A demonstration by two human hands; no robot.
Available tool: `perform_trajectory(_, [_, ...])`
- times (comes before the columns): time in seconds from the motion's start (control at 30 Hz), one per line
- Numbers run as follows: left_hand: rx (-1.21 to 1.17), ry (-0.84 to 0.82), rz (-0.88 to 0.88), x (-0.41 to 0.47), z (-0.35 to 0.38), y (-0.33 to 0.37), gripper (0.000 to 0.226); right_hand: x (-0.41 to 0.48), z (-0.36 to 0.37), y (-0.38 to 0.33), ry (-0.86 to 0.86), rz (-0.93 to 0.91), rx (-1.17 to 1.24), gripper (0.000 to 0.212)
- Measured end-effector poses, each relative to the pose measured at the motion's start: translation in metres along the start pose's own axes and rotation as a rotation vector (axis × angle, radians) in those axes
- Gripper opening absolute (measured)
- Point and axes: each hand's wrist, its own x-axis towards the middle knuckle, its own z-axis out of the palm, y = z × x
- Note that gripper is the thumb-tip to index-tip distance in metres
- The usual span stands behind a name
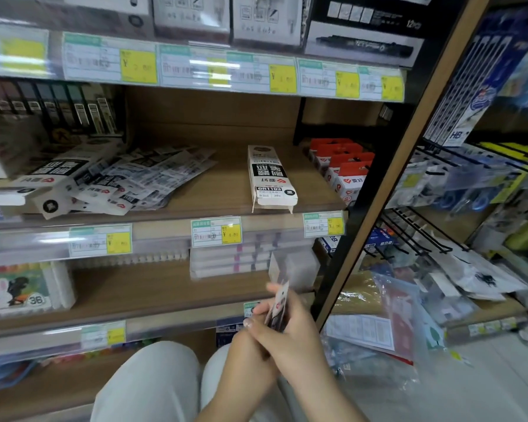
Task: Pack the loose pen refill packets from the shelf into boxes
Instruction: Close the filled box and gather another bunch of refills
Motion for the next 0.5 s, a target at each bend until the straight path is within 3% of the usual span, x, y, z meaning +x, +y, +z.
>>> perform_trajectory(0.07, [0.002,-0.128,0.105,0.008,-0.013,0.008,0.018,0.007,0.002,0.002,0.136,0.029,0.033,0.023])
perform_trajectory(0.13, [0.048,-0.196,0.214,0.018,-0.038,0.015,0.033,0.013,-0.003,0.004,0.274,0.036,0.12,0.026])
perform_trajectory(0.2, [0.043,-0.036,0.211,0.026,-0.071,0.027,0.021,0.016,-0.009,0.005,0.362,0.016,0.221,0.03])
perform_trajectory(0.27, [0.019,0.337,0.25,0.043,-0.099,0.044,0.02,0.015,-0.008,0.01,0.39,0.023,0.275,0.035])
perform_trajectory(0.3, [0.067,0.434,0.293,0.055,-0.108,0.051,0.028,0.014,-0.004,0.013,0.383,0.044,0.264,0.035])
perform_trajectory(0.33, [0.135,0.469,0.347,0.068,-0.114,0.056,0.043,0.013,0.001,0.018,0.364,0.072,0.25,0.032])
perform_trajectory(0.4, [0.275,0.382,0.348,0.094,-0.119,0.062,0.066,0.009,0.011,0.028,0.296,0.123,0.248,0.026])
perform_trajectory(0.5, [0.507,0.365,0.383,0.117,-0.12,0.074,0.047,0.01,0.018,0.036,0.212,0.164,0.251,0.02])
